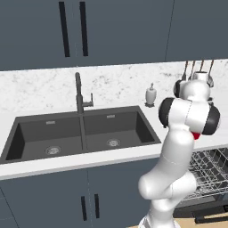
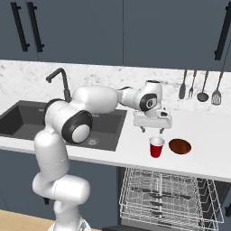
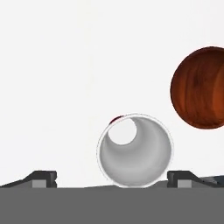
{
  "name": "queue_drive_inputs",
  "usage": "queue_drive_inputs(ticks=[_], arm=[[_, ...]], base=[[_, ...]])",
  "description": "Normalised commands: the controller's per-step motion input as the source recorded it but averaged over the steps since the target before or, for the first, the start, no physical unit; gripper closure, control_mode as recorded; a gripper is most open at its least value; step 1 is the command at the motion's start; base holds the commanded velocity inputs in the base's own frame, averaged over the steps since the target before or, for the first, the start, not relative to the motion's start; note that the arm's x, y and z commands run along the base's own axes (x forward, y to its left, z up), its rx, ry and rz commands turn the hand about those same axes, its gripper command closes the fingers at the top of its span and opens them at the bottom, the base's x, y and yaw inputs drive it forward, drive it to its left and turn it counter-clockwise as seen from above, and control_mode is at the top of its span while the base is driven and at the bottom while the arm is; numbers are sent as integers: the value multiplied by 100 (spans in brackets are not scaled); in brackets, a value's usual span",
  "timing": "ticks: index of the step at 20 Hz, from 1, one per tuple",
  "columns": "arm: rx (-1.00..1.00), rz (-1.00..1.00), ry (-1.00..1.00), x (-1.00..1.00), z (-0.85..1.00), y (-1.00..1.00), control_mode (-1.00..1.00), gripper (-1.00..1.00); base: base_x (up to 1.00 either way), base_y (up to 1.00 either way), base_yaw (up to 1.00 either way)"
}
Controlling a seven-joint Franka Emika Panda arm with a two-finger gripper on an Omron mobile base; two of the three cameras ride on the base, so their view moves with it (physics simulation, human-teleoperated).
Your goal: Pick up the cup and bowl from the counter, place them in the dishwasher, and close the dishwasher door.
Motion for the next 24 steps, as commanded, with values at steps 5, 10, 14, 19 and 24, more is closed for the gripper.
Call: queue_drive_inputs(ticks=[5,10,14,19,24], arm=[[5,0,0,-1,-42,0,-100,-100],[2,0,0,-6,-22,10,-100,-100],[0,0,-1,0,-16,13,-100,-100],[0,0,-1,0,-7,4,-100,-100],[0,0,-4,2,-17,0,-100,-100]], base=[[0,0,0],[0,0,0],[0,0,0],[0,0,0],[0,0,0]])
